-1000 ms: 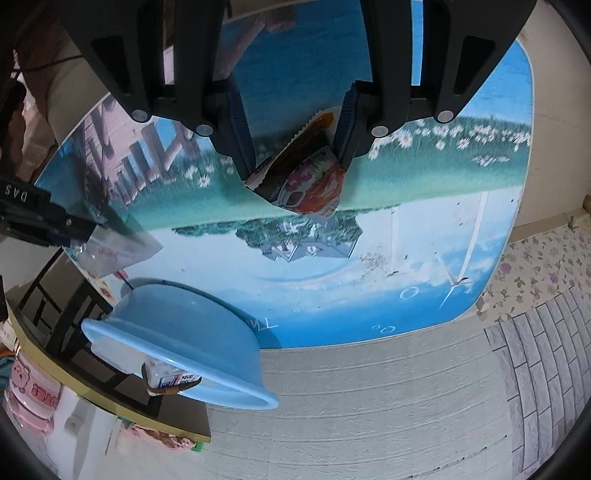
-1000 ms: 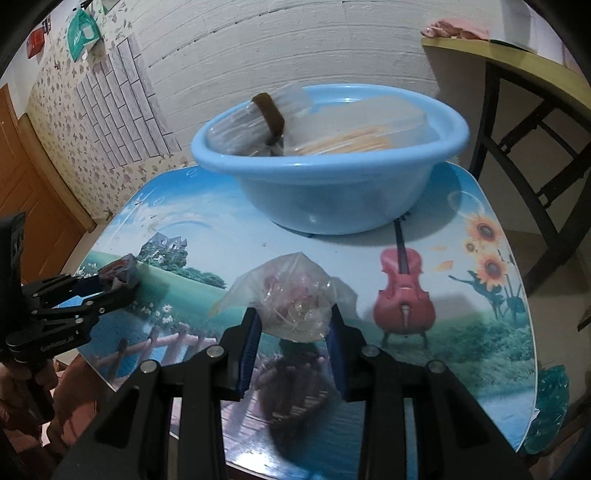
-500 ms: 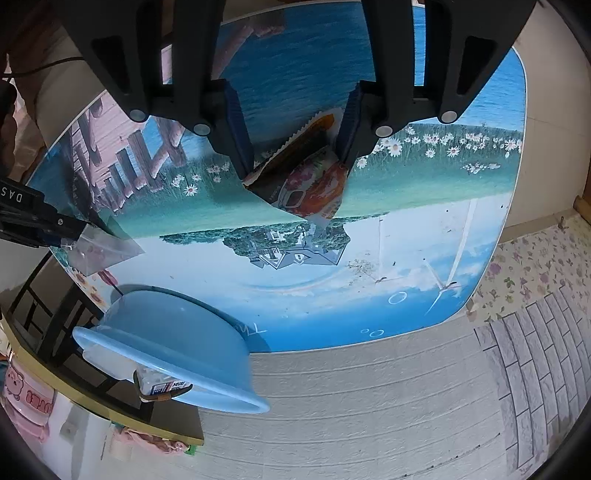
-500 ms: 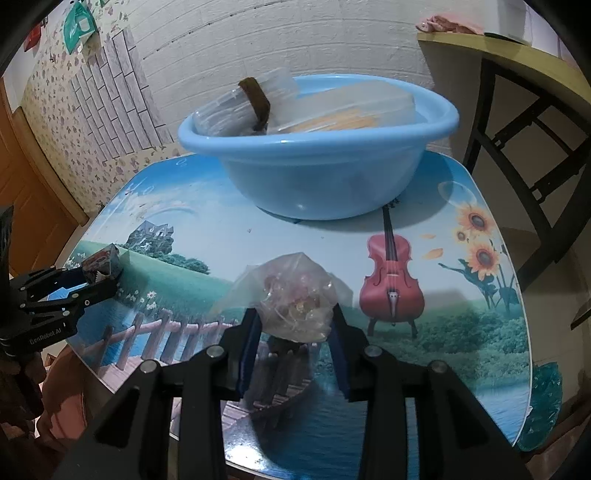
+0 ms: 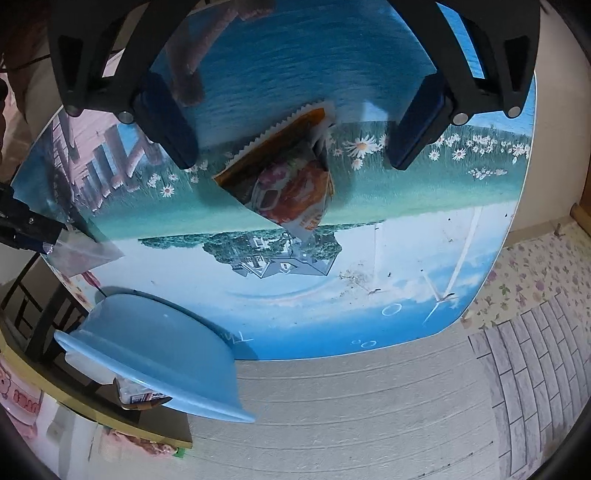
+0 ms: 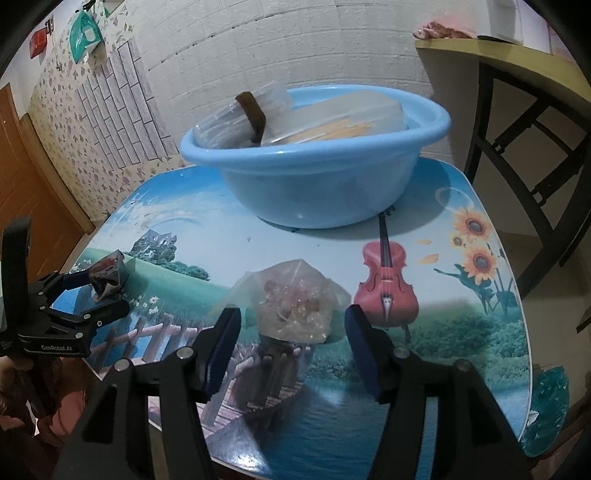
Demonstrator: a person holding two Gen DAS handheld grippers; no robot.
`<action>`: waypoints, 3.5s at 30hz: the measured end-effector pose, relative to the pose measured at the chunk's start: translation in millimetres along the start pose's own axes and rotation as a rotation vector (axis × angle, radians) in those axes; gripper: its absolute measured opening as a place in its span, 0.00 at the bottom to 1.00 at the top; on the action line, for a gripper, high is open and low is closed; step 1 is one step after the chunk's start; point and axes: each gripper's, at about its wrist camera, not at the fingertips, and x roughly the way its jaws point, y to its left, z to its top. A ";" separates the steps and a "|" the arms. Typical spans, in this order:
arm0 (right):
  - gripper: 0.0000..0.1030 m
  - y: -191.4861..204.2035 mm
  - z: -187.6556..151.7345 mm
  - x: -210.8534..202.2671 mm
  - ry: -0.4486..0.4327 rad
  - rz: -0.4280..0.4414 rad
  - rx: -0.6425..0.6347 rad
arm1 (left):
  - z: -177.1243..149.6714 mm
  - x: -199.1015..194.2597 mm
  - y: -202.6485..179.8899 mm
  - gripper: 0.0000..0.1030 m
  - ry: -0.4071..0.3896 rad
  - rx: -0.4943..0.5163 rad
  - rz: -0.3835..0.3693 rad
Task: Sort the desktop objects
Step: 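Lift the snack packet and clear bag off the table with both grippers, then carry the snack packet and clear bag over the blue basin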
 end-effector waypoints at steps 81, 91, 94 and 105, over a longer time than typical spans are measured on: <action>0.31 42.8 10.9 -39.9 -0.175 0.035 -0.143 | 21.5 -58.3 -13.5 0.43 -0.121 0.010 -0.094; 0.31 50.1 23.9 -66.6 -0.231 0.098 -0.147 | 42.1 -83.7 -23.1 0.43 -0.180 0.015 -0.116; 0.31 52.5 24.5 -71.4 -0.245 0.107 -0.151 | 46.1 -89.8 -22.3 0.43 -0.197 0.010 -0.116; 0.31 44.9 46.1 -79.1 -0.306 0.117 -0.139 | 79.0 -102.1 -34.9 0.43 -0.262 0.029 -0.140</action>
